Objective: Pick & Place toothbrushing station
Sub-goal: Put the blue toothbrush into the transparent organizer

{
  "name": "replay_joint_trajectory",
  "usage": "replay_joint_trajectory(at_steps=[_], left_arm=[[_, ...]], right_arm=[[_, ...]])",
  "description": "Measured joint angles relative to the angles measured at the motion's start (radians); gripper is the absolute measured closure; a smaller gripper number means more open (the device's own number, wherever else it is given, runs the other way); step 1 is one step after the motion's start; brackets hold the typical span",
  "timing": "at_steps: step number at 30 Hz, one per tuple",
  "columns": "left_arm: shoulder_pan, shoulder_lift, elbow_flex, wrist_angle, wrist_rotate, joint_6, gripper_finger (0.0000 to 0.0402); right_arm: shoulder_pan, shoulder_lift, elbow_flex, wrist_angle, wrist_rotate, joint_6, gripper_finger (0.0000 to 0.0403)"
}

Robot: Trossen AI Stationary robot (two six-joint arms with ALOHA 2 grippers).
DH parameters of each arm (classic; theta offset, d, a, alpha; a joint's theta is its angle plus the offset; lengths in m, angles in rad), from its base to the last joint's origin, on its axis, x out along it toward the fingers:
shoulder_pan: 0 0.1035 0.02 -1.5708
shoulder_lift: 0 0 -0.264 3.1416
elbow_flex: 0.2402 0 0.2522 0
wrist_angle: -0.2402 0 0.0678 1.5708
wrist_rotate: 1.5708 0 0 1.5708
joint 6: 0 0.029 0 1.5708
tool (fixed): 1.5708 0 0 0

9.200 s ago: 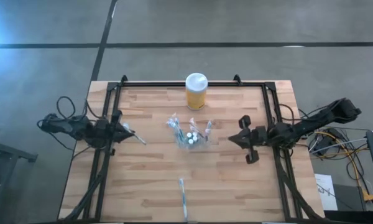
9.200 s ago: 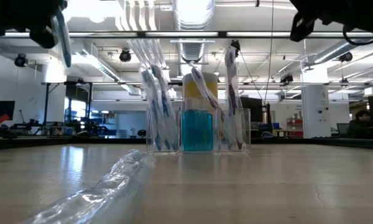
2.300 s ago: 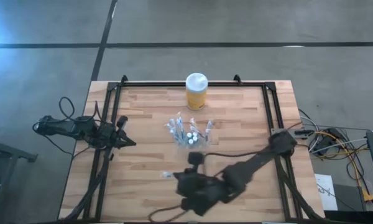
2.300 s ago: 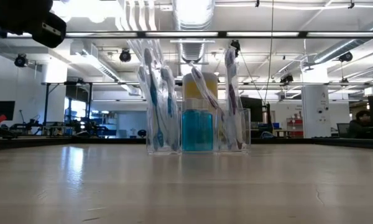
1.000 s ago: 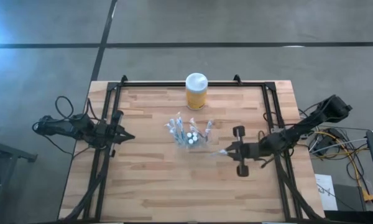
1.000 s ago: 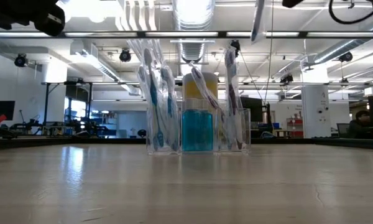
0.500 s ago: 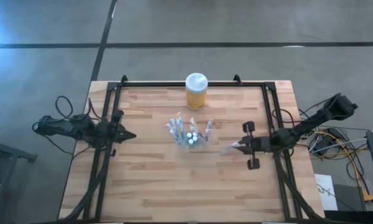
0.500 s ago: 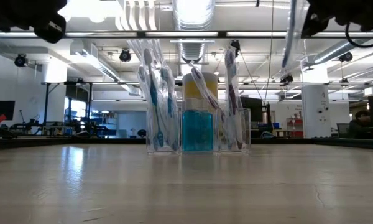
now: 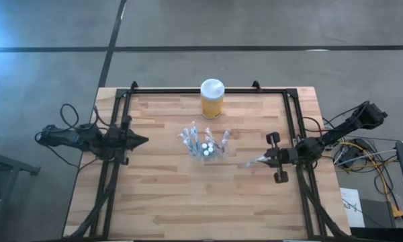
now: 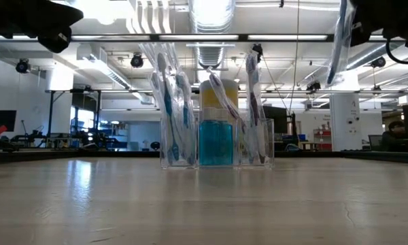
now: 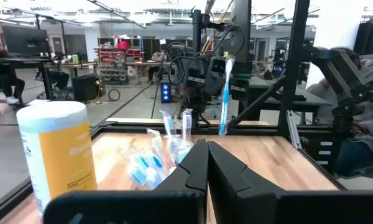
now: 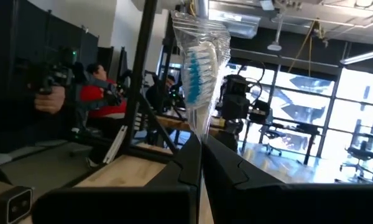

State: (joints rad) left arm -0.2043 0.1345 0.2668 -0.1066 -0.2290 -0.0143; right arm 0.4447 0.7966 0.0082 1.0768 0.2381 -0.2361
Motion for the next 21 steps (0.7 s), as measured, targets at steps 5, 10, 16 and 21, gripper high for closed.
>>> replay_joint_trajectory(at_steps=[5, 10, 16, 21], left_arm=[[0.000, 0.000, -0.001, 0.000, -0.007, 0.009, 0.0396], [0.000, 0.000, -0.001, 0.000, -0.009, 0.010, 0.0387], [0.000, 0.000, -0.003, 0.000, -0.034, 0.011, 0.0384], [0.000, 0.000, -0.004, 0.000, -0.033, 0.011, 0.0384]], right_arm=[[-0.002, -0.003, 0.000, -0.001, -0.012, 0.000, 0.0395], [-0.059, 0.005, 0.092, 0.001, -0.022, 0.030, 0.0395], [-0.122, 0.118, 0.332, -0.207, -0.185, 0.045, 0.0395], [-0.141, 0.245, 0.488, -0.250, -0.223, 0.037, 0.0395]])
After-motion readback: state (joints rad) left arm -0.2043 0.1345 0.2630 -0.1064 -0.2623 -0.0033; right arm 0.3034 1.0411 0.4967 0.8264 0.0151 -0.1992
